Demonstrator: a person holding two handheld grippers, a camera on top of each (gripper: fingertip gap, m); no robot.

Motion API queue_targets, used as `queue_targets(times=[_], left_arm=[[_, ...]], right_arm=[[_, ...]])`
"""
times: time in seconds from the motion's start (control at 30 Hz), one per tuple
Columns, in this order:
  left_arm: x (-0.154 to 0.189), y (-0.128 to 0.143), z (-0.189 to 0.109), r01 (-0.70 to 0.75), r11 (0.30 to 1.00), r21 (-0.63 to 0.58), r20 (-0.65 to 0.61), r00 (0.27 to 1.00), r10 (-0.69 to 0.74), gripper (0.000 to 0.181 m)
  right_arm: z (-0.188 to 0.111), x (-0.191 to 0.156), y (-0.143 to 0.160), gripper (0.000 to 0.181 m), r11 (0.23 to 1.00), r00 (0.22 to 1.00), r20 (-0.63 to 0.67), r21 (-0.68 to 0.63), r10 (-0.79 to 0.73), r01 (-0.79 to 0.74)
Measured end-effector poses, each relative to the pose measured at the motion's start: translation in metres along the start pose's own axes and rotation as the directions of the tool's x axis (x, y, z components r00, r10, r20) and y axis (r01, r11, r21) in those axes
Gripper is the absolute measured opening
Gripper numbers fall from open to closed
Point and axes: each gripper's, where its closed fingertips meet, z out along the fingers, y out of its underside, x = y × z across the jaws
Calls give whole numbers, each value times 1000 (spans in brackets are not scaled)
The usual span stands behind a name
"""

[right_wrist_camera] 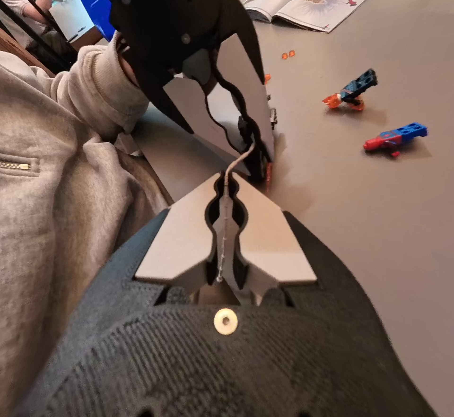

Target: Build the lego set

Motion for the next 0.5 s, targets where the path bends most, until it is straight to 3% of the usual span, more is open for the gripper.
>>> queue_targets(times=[0.2,0.5], left_arm=[[1,0,0,4,1000,5,3,1000,-4,18],[-1,1,-1,6,1000,9,27,1000,-6,18]], right_arm=[[15,-14,1,0,999,999,19,-17,-29,29],[12,-11,-4,1,1000,999,40,12,-14,14]])
